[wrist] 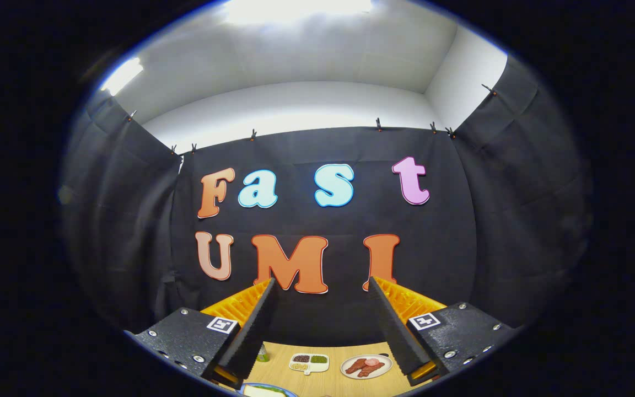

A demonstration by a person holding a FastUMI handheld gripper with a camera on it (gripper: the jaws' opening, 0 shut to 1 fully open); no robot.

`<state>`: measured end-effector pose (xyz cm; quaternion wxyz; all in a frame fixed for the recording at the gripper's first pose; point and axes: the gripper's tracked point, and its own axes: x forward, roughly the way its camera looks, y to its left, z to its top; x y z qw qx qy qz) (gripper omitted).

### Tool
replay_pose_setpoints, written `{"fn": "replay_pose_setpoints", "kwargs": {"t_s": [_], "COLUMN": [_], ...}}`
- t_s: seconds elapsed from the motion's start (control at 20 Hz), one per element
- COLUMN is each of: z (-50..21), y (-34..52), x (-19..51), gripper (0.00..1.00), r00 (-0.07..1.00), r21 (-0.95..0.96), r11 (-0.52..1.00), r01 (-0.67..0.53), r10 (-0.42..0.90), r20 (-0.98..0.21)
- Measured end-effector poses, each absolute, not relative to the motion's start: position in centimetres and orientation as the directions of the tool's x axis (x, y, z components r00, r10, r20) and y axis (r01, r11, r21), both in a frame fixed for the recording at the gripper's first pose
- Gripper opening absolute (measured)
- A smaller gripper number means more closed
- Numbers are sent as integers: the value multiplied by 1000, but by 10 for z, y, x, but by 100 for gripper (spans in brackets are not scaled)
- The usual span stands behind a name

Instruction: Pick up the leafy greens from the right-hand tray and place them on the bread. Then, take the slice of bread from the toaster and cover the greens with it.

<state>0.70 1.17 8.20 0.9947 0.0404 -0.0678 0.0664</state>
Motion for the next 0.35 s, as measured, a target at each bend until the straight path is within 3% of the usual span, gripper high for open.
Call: {"fn": "replay_pose_setpoints", "kwargs": {"t_s": [0.35], "z": [79], "y": [15], "x": [-2], "gripper": [98], "r00": [983], "r21": [16], "r11": [992], "r01": [-125], "r10": [121], "r20": [135]}}
